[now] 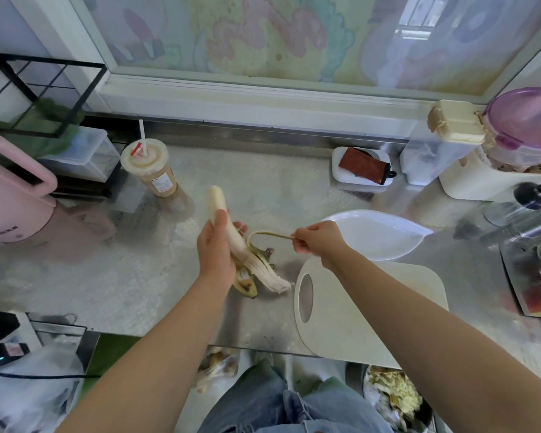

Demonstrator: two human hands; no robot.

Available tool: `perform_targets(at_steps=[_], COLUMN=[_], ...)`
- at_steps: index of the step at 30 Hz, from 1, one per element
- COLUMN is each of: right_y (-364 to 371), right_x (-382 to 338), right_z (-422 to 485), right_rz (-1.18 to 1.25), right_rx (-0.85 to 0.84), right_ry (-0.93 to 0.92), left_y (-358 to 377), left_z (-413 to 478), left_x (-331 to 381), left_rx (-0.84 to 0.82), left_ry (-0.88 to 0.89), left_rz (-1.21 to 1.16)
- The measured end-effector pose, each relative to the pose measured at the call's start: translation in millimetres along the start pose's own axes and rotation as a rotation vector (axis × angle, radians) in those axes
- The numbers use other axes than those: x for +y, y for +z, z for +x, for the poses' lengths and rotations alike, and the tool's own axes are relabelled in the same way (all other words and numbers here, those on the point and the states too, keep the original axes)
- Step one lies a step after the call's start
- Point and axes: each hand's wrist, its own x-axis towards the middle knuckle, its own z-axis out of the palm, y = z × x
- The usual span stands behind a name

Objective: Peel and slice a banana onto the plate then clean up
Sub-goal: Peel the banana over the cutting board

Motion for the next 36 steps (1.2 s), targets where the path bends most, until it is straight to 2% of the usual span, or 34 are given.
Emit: perform_targets(at_steps=[3,6,9,11,13,15,17,19,21,23,26,32,36], right_y=[-6.4,-0.6,8.0,11.0,18.1,27.1,31.1,31.8,33.1,36.8,44.3,34.6,28.3], right_x=[21.5,17.8,4.5,-6.9,-15.1,-14.8,-10.3,-7.2,-7.9,-9.0,-4.6,-0.8,-6.5], right_z=[6.9,5.1,-1.8,-11.2,-19.3,-20.9,-18.3,-15.2,-15.1,-17.0,-22.4,-20.8,-20.0], right_rz=[-0.109,-0.195,-0.242,-0.276,-0.414,-0.69,-0.825,-0.665,-0.55,-0.498,-0.419,-0.016,0.023], right_rx=[0.062,0.081,0.168,0.064,-0.189,-0.346,-0.332,-0.361,-0.412,-0.42,-0.386,-0.271,-0.232], right_ry=[0.01,-0.038,-0.274,-0.512,-0.632,-0.631,-0.519,-0.364,-0.332,-0.33,-0.302,-0.225,-0.22], left_y=[-9.8,-12.2,-10.1,-6.7,-3.1,0.6,2.6,2.0,0.6,0.2,4.0,2.5,3.9], left_z=[7.0,4.2,3.1,1.7,0.7,0.7,3.0,6.3,7.3,4.1,-1.1,13.3,15.3], left_x=[9.6,6.3,2.3,2.3,2.3,2.9,4.7,6.3,3.1,-6.5,-18.9,-3.8,1.9], left_rx=[0.15,0.177,0.118,0.02,-0.08,-0.154,-0.161,-0.119,-0.106,-0.087,0.031,0.227,0.221], left_ry=[0.006,0.001,0.028,0.031,0.024,0.018,0.009,-0.008,-0.009,-0.013,-0.049,-0.001,0.003], left_rz=[-0.165,-0.171,-0.038,0.063,0.119,0.133,0.101,0.015,0.002,0.13,0.272,0.006,-0.066])
